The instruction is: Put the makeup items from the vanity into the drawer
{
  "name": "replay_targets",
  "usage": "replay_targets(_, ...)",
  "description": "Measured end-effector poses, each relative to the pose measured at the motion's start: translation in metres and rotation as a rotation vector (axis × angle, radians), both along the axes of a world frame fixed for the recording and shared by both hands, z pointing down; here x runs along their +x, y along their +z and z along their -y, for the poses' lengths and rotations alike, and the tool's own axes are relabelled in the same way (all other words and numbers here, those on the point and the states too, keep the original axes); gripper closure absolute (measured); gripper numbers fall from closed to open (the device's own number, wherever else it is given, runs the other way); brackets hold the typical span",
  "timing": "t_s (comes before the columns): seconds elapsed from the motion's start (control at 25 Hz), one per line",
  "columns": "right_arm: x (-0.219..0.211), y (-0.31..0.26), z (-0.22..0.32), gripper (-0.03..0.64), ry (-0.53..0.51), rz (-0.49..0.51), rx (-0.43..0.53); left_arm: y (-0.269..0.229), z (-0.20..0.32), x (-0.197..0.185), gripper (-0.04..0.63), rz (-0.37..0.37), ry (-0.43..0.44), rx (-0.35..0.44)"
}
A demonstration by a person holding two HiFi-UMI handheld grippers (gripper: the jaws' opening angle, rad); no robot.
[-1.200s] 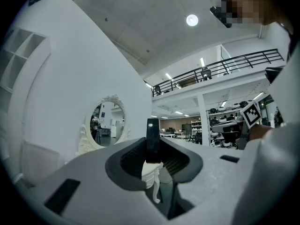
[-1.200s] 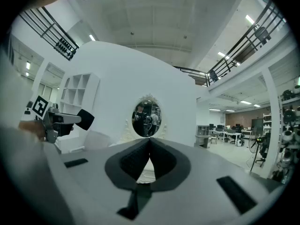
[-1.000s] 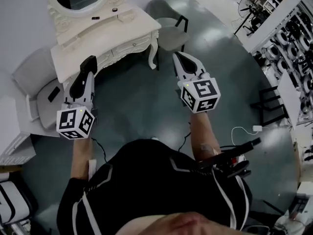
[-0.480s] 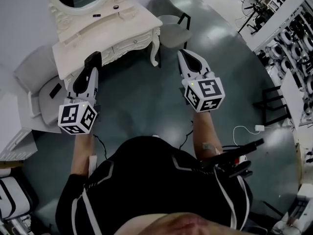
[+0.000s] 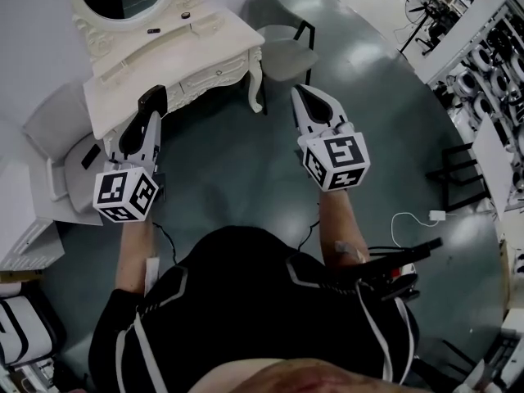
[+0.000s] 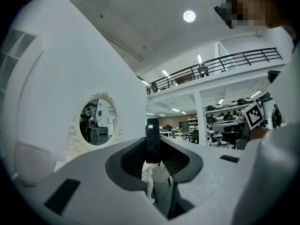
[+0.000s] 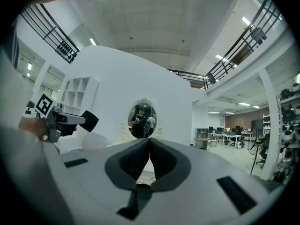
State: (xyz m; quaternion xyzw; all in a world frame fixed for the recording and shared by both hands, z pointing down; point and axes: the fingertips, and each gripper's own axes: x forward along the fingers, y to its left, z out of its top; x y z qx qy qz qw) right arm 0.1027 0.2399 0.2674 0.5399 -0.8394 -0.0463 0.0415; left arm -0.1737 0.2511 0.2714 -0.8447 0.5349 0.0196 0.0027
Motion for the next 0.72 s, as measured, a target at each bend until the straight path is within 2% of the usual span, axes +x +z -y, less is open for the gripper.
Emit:
replay_targets(0.32, 0.025, 0.009, 0.015, 0.612, -0.050, -0.004, -0.017, -0.003, 0.011, 0.030, 0.503, 0.025, -0.025, 0.023)
replay_targets(0.52, 0.021, 0.016, 0.037, 0.612, -0.062, -0.008, -0.026, 0.005, 0.031, 0.030, 0.502, 0.031, -0.026, 0.006)
replay_targets(0.72, 0.009, 0.012, 0.075, 0.612, -0.040, -0.007, -0.022, 0.013, 0.072, 0.021, 0.502, 0.041, -0.017, 0.014)
